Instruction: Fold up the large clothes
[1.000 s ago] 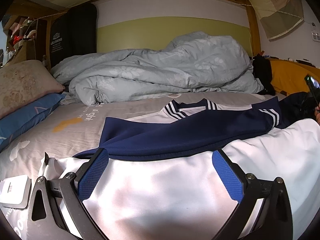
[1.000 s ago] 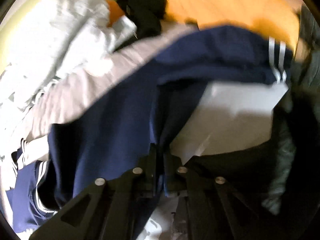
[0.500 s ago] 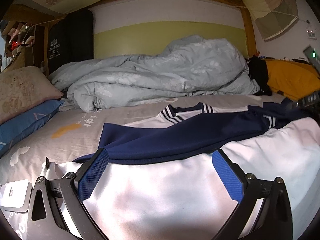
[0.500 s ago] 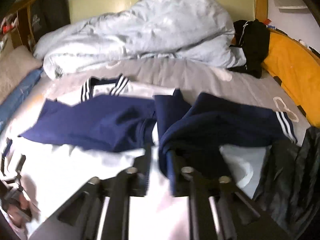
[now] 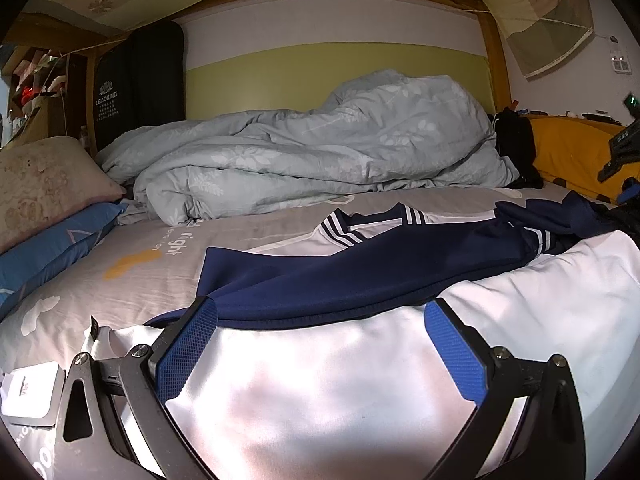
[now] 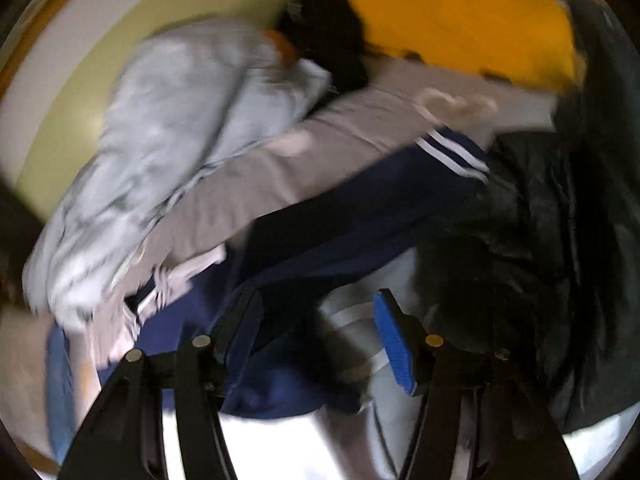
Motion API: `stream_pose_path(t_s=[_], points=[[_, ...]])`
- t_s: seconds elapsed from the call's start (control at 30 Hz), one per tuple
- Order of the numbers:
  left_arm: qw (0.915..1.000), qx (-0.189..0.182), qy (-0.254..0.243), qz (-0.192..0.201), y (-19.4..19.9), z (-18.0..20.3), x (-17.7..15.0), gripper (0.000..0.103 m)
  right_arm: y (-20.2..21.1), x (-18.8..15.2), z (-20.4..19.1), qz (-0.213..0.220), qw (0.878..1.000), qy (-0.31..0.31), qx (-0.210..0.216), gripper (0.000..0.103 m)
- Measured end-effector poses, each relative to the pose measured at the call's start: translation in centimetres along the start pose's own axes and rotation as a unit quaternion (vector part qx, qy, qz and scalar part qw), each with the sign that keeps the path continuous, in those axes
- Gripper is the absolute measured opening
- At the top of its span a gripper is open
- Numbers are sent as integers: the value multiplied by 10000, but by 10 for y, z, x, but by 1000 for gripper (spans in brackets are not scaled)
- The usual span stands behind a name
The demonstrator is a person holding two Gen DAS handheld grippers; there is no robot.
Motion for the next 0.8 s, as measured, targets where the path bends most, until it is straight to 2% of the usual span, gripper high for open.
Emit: stream_pose_path(t_s=[0.2,0.27,0.33,0.43,0.5,0.53,0.6,0.73,0.77,0.8], points=[[10000,-4,9,-6,0,0,0,103,-64,18,14,-331,9976,-383,-469,58],[10000,-12,14,-34,-1,0,0,103,-75,22,17,-254,9971,-474,-547,58],[10000,-24,22,-60,-3,0,-1,103,-77,26,24,-100,9967,-730,-342,58],[9999,-45,39,-86,-4,-1,-4,103,-64,27,30,86,9938,-1090,186,62],[9999,-51,35,-100,-5,-1,-4,103,-53,29,31,236,9904,-1211,617,72],[9999,-49,28,-103,-5,0,-4,103,-49,30,31,322,9893,-1245,687,75],[10000,-40,17,-89,-5,0,-3,103,-51,36,28,322,9901,-1225,603,77],[10000,-25,-9,-80,-5,0,-3,103,-77,46,23,187,9947,-1012,83,75],[10000,-26,-7,-80,-5,0,-3,103,-84,46,24,281,9956,-886,-111,58],[10000,-29,-4,-79,-5,0,-3,103,-87,45,24,391,9952,-792,-421,22]])
Point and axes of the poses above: each gripper's, at about its wrist camera, not at the fingertips, and y roughly against the way its jaws point, z to its right, x to its top, the point moved 1 cm from there along -y, roughly the way its jaws point, and after that the axes turned 12 degrees about -y, right-handed, at the moved point
